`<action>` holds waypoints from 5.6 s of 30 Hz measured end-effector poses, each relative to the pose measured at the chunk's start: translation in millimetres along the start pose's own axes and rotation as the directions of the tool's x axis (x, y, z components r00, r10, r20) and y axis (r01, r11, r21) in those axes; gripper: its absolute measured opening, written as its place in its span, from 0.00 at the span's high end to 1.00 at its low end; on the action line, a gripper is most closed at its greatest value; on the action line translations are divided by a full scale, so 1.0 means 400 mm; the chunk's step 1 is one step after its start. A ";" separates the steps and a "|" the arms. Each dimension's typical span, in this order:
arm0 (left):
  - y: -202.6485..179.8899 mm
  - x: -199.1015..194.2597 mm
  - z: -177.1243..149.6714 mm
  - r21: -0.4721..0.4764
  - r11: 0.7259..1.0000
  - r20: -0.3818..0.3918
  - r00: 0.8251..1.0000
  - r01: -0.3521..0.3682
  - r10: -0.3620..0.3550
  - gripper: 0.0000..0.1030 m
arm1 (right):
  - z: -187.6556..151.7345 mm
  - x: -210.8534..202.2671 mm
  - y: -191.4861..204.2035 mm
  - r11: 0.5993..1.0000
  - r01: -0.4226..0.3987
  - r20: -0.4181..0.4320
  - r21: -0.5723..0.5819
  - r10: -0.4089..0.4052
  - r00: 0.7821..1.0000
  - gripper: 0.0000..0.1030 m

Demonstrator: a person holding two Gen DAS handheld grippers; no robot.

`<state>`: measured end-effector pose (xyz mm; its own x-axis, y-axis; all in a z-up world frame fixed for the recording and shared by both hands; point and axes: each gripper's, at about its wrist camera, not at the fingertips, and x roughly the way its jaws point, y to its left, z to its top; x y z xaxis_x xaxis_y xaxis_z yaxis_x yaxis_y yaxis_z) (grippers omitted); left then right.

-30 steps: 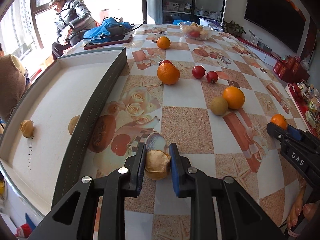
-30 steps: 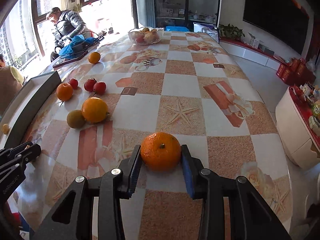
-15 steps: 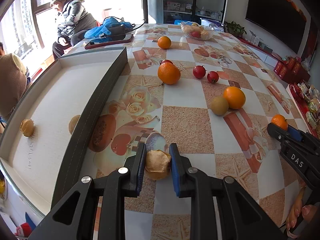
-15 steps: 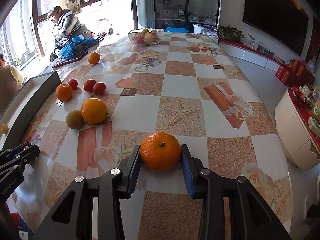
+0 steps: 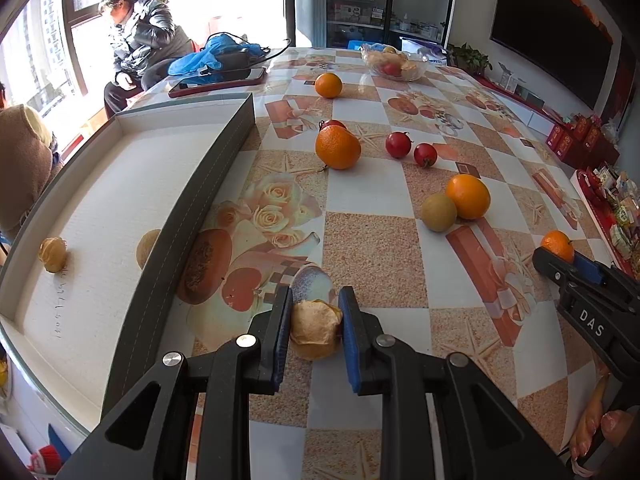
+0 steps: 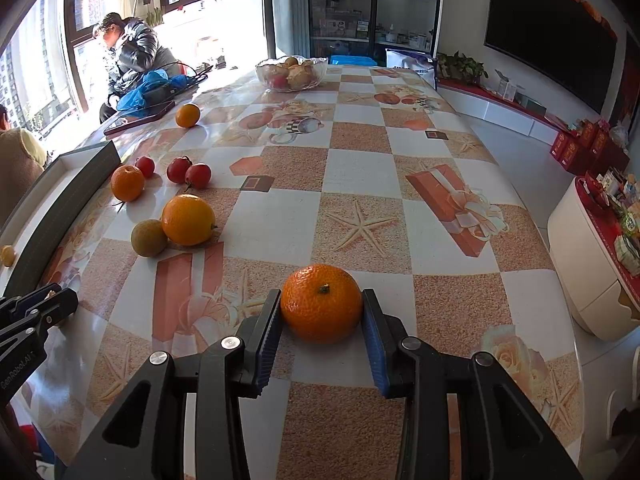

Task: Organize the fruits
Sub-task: 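Hold the tangerine and husk fruit and carry both toward the white tray, then lower both fruits into the white tray and open both grippers, then move the left gripper to an orange on the table and grasp it, then lift the orange with the left gripper while the right gripper grasps a red tomato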

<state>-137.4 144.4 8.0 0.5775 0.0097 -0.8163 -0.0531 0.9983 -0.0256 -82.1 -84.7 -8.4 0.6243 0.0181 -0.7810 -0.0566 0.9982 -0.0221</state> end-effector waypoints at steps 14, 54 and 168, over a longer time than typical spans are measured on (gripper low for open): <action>0.002 0.000 0.000 0.000 1.000 0.000 1.000 0.000 0.000 0.74 | 0.000 -0.001 0.001 1.000 0.001 0.000 0.000 -0.001 1.000 0.62; 0.237 -0.113 0.102 -0.114 0.982 -0.101 0.981 0.151 -0.163 0.75 | 0.135 -0.047 0.235 0.939 -0.343 -0.321 -0.010 0.322 0.891 0.62; -0.017 0.102 0.157 0.057 0.998 -0.069 0.997 -0.033 0.037 0.62 | 0.038 0.050 -0.043 0.996 0.062 -0.082 0.071 -0.056 0.995 0.00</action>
<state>-62.5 141.7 11.1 0.5173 0.0431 -0.8547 -0.0256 0.9991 0.0348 -56.9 -100.6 -14.1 0.5601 -0.0426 -0.8273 0.0372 0.9990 -0.0263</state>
